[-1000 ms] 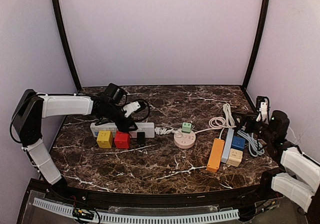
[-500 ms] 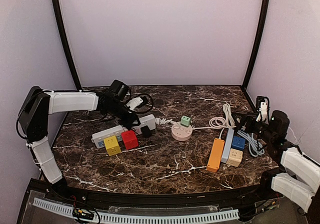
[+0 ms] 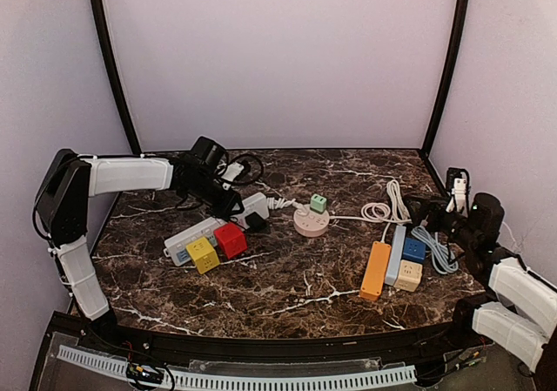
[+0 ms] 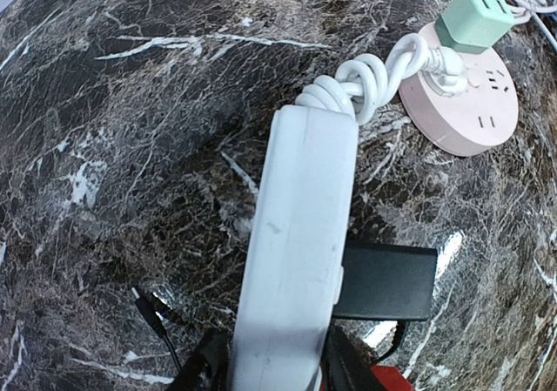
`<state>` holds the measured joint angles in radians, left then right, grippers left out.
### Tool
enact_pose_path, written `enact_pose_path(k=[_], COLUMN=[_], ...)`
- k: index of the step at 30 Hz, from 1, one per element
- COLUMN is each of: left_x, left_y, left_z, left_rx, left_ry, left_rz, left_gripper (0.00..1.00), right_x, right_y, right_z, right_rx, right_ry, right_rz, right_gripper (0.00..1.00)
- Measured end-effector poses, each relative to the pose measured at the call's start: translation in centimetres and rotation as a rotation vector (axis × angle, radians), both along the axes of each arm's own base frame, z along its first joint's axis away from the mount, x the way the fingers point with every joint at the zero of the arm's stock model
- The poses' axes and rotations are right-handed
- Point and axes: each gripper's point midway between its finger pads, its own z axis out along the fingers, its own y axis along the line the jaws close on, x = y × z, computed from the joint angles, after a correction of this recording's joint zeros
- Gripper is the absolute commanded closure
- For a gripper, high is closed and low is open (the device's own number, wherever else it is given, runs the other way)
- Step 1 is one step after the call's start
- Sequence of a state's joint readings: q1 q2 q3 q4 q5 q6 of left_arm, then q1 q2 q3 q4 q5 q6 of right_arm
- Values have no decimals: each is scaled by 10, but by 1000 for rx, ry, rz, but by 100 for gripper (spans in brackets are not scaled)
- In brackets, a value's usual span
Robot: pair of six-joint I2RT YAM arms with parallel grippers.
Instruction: Pull the plug off the socket
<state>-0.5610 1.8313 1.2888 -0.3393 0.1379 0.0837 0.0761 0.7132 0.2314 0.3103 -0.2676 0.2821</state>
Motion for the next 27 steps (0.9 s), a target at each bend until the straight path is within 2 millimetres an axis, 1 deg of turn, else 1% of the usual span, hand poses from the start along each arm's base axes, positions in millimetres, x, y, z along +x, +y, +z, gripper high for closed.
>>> enact_pose_path(k=[4,6,7,8,9,12,14,16,18,20,22,24,26,27], left_x=[3,2,1,0,0,-1,-7,-13,-21,-30,-44,-57,-70,-76], left_y=[2,2,2,1,3,6,9,14,18,24,35,47,63,72], left_z=[0,-2,-3,-5,-6,-6,-2,10,35,65,92,102,95,85], left_rx=[-29,-42,-47,-47,-50,-64,-81,-99,-135,-180,-225,-235,-206,-179], left_ry=[22,38,46,52,58,66,61,38,-15,-78,-140,-165,-154,-136], left_rz=[46,53,57,55,59,69,73,72,73,79,96,124,173,201], left_gripper=[58,46,33,28,18,3,2,1,1,1,1,1,1,1], right_x=[0,0,0,0,0,-1,-2,-3,-4,-5,-6,-7,-8,-8], right_y=[-1,-1,-1,-1,-1,-1,-1,-2,-2,-2,-3,-3,-4,-4], right_z=[1,1,0,1,1,3,5,6,8,10,13,14,15,15], right_rx=[-1,-2,-2,-2,-3,-3,-3,-3,-3,-3,-2,-2,-3,-3], right_ry=[-5,-2,-1,-2,-2,-9,-15,-21,-25,-32,-42,-46,-48,-48], right_rz=[-5,-7,-7,-7,-7,-9,-12,-14,-16,-17,-20,-21,-24,-25], right_gripper=[1,1,1,1,1,1,1,1,1,1,1,1,1,1])
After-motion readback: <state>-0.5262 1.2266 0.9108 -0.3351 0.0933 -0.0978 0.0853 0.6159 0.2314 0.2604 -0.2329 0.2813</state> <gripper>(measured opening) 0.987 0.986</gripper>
